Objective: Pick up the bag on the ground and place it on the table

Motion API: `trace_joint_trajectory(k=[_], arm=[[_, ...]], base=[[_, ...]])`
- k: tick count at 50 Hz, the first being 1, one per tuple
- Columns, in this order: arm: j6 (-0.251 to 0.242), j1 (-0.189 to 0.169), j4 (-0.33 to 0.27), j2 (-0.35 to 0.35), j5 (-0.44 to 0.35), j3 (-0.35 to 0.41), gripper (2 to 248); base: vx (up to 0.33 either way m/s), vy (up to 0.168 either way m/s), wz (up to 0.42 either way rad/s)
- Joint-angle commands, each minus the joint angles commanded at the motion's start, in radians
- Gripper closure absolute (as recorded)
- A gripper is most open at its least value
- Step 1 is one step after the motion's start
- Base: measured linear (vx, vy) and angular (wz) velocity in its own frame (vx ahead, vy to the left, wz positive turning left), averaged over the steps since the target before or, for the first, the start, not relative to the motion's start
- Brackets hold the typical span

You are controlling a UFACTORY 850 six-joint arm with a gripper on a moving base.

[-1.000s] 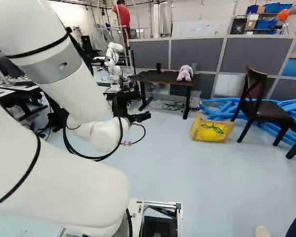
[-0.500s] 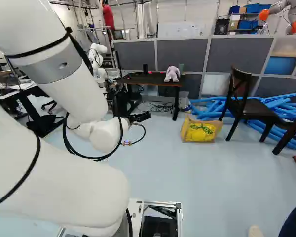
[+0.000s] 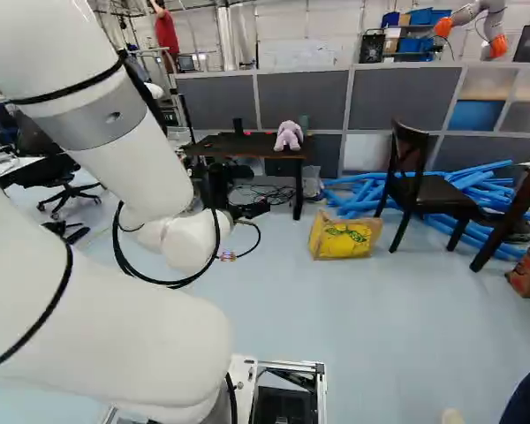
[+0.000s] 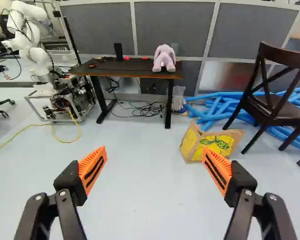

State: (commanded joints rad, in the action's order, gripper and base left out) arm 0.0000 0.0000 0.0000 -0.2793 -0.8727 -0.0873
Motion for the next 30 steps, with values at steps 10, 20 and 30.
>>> trace_joint_trajectory(k=[10, 20, 30], arm=[[0.000, 0.000, 0.000, 0.000, 0.000, 0.000, 3], [0.000, 0.000, 0.000, 0.000, 0.000, 0.000, 3], [0.000, 0.000, 0.000, 0.000, 0.000, 0.000, 3]], base=[[0.186, -0.033, -0.179], [0.198, -0.038, -0.192], [0.194, -0.035, -0.188]])
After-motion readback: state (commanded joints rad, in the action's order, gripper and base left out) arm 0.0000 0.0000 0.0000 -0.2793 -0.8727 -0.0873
